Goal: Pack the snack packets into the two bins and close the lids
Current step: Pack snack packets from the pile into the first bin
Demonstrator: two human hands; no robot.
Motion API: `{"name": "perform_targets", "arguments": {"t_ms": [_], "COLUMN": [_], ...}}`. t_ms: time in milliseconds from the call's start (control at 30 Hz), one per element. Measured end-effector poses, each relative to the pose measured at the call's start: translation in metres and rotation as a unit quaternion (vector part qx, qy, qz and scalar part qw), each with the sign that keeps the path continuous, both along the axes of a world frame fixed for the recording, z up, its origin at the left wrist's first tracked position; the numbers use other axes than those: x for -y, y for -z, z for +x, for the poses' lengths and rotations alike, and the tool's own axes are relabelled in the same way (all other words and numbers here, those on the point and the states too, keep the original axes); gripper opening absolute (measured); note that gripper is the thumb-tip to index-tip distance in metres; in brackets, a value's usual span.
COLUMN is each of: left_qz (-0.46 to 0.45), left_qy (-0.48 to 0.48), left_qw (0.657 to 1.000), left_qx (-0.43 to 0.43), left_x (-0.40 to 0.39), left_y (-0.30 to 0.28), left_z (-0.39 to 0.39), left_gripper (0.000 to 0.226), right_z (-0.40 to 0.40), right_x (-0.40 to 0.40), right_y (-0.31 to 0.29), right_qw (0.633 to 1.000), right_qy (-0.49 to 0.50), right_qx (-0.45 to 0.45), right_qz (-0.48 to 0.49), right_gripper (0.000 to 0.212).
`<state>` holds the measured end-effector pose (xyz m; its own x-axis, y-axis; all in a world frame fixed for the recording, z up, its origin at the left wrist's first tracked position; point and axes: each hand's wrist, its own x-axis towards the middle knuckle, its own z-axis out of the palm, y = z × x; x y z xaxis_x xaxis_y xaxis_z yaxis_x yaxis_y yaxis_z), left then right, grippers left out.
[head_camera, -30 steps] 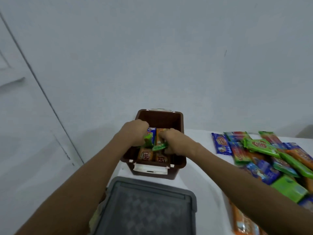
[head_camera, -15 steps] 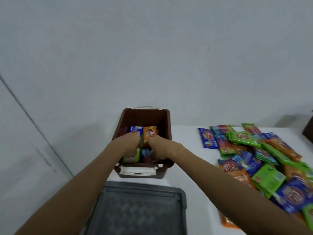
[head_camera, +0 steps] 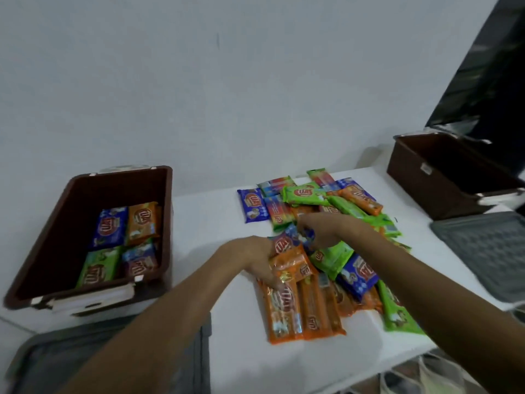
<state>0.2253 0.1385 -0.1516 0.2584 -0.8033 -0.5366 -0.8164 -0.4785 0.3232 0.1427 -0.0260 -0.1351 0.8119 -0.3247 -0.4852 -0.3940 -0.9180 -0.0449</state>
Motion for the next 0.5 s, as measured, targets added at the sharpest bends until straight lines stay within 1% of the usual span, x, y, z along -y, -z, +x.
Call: {"name": "perform_targets", "arguments": {"t_ms": [67, 133, 167, 267, 300, 367, 433, 500], "left_qz": [0.034, 0.052, 0.053, 0.05, 0.051, 0.066, 0.064, 0.045], "left_qy": [-0.003, -0.012, -0.024, -0.061, -0.078, -0.118, -0.172, -0.225], "left_qw": [0.999, 0.999, 0.998, 0.996, 0.993, 0.987, 0.974, 0.958], "left_qx": [-0.009, 0.01, 0.001, -0.052, -0.066, -0.085, -0.129, -0.174], "left_x": [0.007, 0.012, 0.011, 0.006, 0.002, -0.008, -0.018, -0.026], "left_y": [0.009, 0.016, 0.018, 0.01, 0.006, 0.001, 0.0, -0.002], "left_z": [-0.005, -0.004, -0.002, 0.008, 0.011, 0.016, 0.021, 0.024], "left_gripper": [0.086, 0.097, 0.096, 0.066, 0.061, 0.058, 0.052, 0.046], "right_z": [0.001, 0.007, 0.011, 0.021, 0.024, 0.028, 0.031, 0.036], "right_x": [0.002, 0.004, 0.004, 0.003, 0.0, -0.008, -0.012, -0.012], "right_y": [0.009, 0.015, 0.016, 0.022, 0.023, 0.024, 0.021, 0.018], "right_qw": [1.0, 0.999, 0.999, 0.997, 0.997, 0.998, 0.997, 0.993], "right_qy": [-0.007, -0.025, -0.034, -0.036, -0.041, -0.05, -0.043, -0.026], "right_qx": [0.017, 0.033, 0.033, 0.018, 0.003, -0.006, 0.02, 0.041], "right_qz": [0.018, 0.017, 0.026, 0.066, 0.062, 0.045, 0.064, 0.111], "right_gripper": [0.059, 0.072, 0.074, 0.086, 0.092, 0.098, 0.09, 0.083]}}
